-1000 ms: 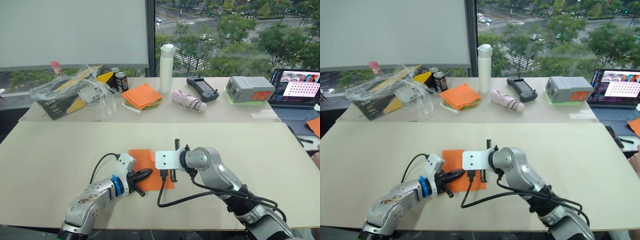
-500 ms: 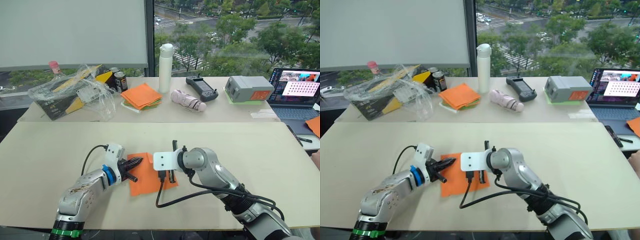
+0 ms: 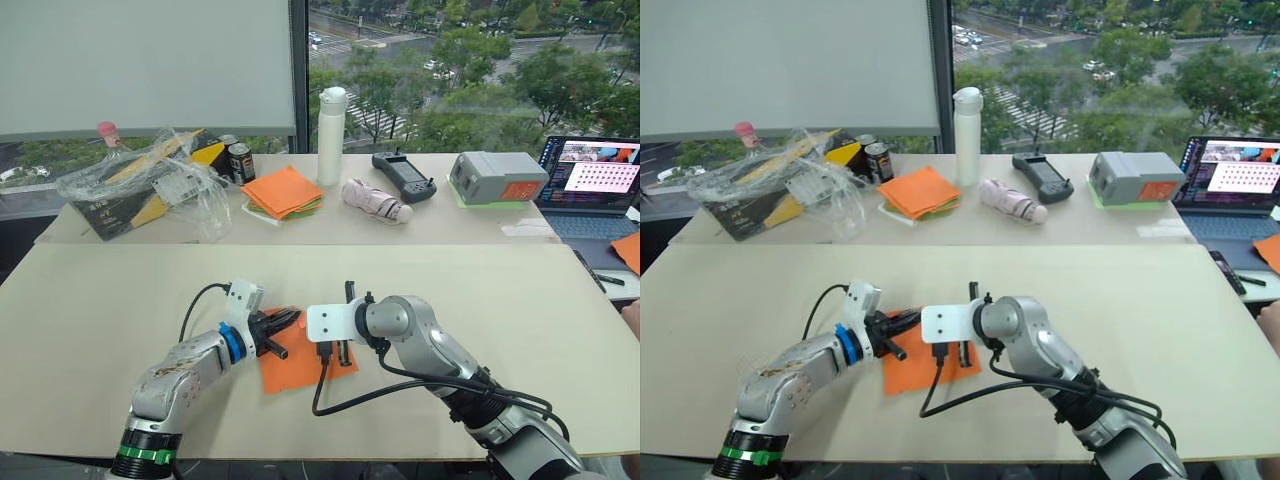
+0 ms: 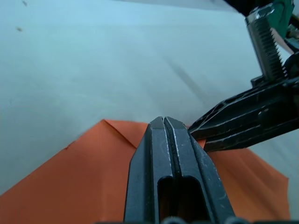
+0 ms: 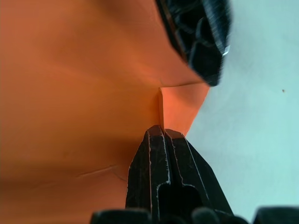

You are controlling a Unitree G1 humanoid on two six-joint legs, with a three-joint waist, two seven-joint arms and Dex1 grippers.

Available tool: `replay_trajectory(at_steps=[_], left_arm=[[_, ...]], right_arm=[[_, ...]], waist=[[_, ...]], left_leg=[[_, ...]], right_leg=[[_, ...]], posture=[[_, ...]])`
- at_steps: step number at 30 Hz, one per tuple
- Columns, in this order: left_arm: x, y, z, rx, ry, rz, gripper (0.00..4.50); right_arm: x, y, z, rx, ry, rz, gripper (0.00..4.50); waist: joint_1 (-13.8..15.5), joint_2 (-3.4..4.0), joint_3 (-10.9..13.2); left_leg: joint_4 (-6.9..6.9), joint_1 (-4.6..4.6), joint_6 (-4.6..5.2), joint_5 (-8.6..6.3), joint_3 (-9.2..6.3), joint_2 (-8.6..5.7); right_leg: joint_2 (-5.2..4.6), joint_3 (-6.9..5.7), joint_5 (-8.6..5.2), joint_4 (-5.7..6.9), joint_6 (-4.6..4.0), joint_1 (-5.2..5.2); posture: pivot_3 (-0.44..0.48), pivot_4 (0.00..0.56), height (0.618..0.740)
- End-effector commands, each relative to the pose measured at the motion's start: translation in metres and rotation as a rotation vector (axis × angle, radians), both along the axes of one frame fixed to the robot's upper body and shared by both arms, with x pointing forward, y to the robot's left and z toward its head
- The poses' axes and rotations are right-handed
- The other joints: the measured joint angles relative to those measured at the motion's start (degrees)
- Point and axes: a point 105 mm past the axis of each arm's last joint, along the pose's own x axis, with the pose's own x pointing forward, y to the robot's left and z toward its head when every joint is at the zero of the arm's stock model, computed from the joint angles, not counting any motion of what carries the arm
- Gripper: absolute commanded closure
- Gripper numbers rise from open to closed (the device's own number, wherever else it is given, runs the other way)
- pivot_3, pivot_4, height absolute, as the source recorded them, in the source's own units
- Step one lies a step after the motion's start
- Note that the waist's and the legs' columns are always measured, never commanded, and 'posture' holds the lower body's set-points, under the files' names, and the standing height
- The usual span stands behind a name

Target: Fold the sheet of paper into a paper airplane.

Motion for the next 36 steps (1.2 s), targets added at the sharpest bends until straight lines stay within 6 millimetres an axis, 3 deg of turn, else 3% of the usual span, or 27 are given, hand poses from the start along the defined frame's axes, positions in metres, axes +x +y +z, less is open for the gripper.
replay_trajectory(at_steps=[1,12,13,21,28,33,36], left_arm=[[0.002,-0.002,0.001,0.021,-0.020,-0.005,4.50],[0.009,-0.003,-0.013,0.061,-0.010,0.012,4.50],[0.008,-0.004,-0.014,0.061,-0.009,0.010,4.50],[0.007,-0.007,-0.016,0.060,-0.005,0.005,4.50],[0.007,-0.006,-0.017,0.064,-0.002,0.010,4.50],[0.007,-0.006,-0.018,0.062,0.000,0.012,4.50],[0.006,-0.007,-0.019,0.061,0.003,0.011,4.50]], right_arm=[[0.000,0.002,0.006,0.013,-0.023,0.008,4.48],[-0.001,0.000,0.005,0.022,0.000,-0.001,4.48],[-0.001,0.000,0.005,0.023,0.001,-0.003,3.90],[-0.001,-0.002,0.012,0.096,0.068,-0.035,1.22],[-0.016,-0.002,0.035,0.325,0.342,-0.064,1.22],[-0.014,-0.009,0.043,0.414,0.420,-0.127,1.22],[-0.009,-0.015,0.042,0.457,0.453,-0.185,2.41]], waist=[[0.00,0.00,0.00],[0.04,0.00,0.00],[0.06,0.00,0.00],[0.19,-0.01,-0.01],[0.18,-0.01,-0.01],[0.21,0.00,-0.01],[0.21,0.00,0.00]], left_leg=[[0.00,0.00,0.00,0.00,0.00,0.00],[0.00,0.00,-0.01,0.01,0.00,-0.01],[0.01,0.00,-0.01,0.01,0.00,-0.01],[0.01,0.02,-0.01,0.01,0.00,-0.04],[0.02,0.00,-0.01,0.01,-0.02,-0.04],[0.02,0.01,-0.01,0.01,-0.03,-0.05],[0.01,0.01,-0.01,0.00,-0.03,-0.05]], right_leg=[[0.00,0.00,0.00,0.00,0.00,0.00],[-0.01,0.00,0.00,0.00,0.00,0.00],[-0.01,0.00,0.00,0.00,0.00,0.00],[-0.03,0.00,0.00,0.00,0.00,0.03],[-0.03,0.00,0.00,0.01,0.00,0.03],[-0.04,-0.01,0.00,0.01,0.00,0.03],[-0.04,-0.01,0.00,0.01,0.00,0.02]], posture=[[0.000,0.150,0.740],[0.000,0.150,0.740],[0.000,0.150,0.740],[0.000,0.150,0.740],[0.000,0.150,0.740],[0.000,0.150,0.740],[0.000,0.150,0.740]])
